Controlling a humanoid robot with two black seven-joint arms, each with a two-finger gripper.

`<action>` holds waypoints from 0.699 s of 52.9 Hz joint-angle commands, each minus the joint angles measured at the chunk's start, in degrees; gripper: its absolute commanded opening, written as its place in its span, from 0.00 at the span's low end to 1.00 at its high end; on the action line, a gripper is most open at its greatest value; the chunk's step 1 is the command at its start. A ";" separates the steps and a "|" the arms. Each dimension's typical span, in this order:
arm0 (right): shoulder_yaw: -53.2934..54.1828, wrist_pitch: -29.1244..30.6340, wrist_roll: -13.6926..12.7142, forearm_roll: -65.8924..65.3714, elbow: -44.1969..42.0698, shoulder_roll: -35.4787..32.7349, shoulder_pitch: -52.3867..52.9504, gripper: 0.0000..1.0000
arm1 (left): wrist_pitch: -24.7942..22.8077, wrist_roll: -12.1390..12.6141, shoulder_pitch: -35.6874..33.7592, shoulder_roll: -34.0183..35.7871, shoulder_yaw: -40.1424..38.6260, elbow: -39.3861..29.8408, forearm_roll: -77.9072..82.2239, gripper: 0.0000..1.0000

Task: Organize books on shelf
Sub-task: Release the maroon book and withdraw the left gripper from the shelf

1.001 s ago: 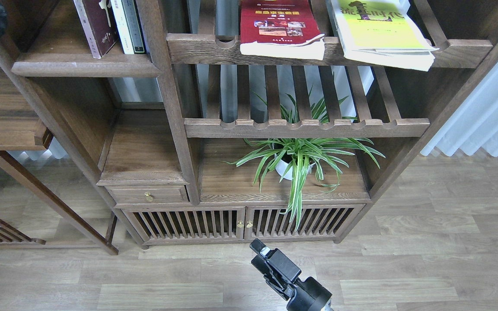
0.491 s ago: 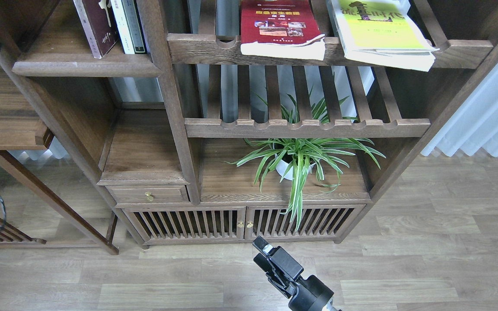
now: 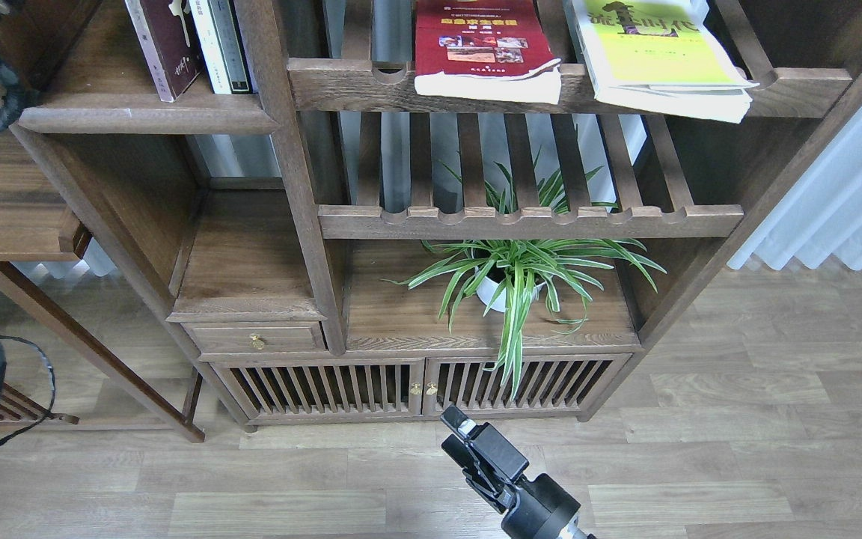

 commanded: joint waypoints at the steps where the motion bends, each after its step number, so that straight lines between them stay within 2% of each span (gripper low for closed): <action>1: 0.00 0.00 0.01 0.00 0.00 0.00 0.00 0.99 | 0.01 0.09 3.97 -2.26 -0.81 -2.76 -1.47 0.99; 10: 0.00 0.00 0.01 0.00 0.00 0.00 0.00 0.99 | 0.01 0.09 11.42 -6.55 -1.34 -4.78 -4.71 0.99; 37: 0.09 0.00 0.01 0.00 0.00 0.00 0.00 0.99 | 0.01 0.18 11.00 -11.05 -0.29 -5.04 -5.96 0.99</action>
